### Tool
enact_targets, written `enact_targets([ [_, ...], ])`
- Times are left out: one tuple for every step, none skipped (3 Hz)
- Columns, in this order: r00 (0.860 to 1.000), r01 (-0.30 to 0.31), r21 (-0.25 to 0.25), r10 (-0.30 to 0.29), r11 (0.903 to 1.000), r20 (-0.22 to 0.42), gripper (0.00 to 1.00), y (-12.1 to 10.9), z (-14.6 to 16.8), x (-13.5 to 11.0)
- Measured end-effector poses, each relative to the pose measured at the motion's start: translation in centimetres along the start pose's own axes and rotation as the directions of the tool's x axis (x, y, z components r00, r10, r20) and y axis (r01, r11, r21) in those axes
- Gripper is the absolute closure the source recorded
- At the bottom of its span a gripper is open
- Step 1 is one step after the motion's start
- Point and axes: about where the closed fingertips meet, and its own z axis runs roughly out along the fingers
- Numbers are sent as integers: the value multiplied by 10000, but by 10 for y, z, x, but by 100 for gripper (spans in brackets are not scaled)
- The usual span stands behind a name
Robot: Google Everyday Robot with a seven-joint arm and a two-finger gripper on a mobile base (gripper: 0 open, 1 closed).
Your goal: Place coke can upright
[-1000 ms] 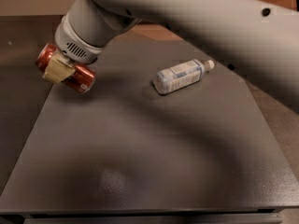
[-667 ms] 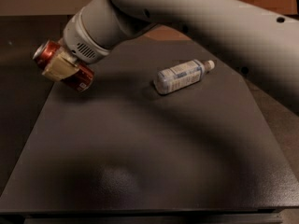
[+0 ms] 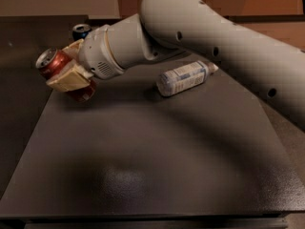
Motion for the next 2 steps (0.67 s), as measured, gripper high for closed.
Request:
enact_targets([
  [9957, -23, -8, 24, 10000, 922, 100, 7, -6, 9],
  [9865, -245, 21, 239, 9997, 1618, 100, 13, -11, 17],
])
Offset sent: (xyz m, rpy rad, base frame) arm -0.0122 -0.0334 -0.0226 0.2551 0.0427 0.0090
